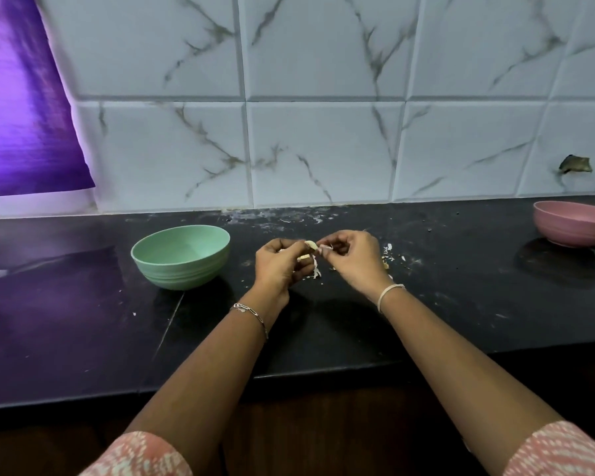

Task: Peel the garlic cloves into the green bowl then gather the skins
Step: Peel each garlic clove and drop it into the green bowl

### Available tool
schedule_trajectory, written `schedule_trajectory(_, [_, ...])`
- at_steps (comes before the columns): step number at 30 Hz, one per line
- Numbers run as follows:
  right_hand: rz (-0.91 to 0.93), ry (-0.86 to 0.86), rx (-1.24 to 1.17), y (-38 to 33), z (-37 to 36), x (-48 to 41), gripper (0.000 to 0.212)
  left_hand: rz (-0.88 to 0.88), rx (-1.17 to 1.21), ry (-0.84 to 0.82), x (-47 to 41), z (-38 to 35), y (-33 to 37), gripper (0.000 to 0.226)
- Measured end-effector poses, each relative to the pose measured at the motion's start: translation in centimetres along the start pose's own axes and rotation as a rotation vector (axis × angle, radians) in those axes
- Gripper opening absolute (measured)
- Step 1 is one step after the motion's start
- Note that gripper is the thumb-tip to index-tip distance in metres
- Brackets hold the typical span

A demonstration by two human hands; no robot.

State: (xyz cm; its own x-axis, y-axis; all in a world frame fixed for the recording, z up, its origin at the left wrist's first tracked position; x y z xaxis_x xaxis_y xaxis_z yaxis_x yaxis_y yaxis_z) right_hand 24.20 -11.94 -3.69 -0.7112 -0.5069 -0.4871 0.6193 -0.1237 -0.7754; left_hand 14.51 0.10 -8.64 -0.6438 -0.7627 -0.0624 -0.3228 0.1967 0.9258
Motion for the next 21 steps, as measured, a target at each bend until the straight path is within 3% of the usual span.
schedule_trajectory(6, [0.06,-0.004,0.234,0.9,2.6,0.2,0.013,-0.01,0.012,-0.001,-0.2,-3.5,-0.9,0.02])
schedule_trajectory(15, [0.021,0.062,0.415,2.2,5.6,-0.9,0.014,-0.067,-0.162,-0.046,-2.0,-6.9,-2.6,0.004])
schedule_trajectory(21, [0.091,0.076,0.556,2.3,5.2,-1.2,0.018,-0.088,-0.213,-0.075,-2.8,-7.2,-3.2,0.009])
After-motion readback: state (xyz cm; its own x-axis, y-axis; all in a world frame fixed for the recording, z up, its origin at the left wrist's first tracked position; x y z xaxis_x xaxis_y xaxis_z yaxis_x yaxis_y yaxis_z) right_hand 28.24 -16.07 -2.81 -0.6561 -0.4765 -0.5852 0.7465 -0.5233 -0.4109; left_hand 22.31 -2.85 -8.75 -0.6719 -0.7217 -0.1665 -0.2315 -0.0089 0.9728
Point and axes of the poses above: each hand's wrist, its own x-axis away from the middle knuckle, its own z-axis out of the back of the hand, y = z × x, the point moved 10 cm from there along -x, towards the middle knuckle, and after that the axes turned 3 degrees about -z, right-handed, at the moved point
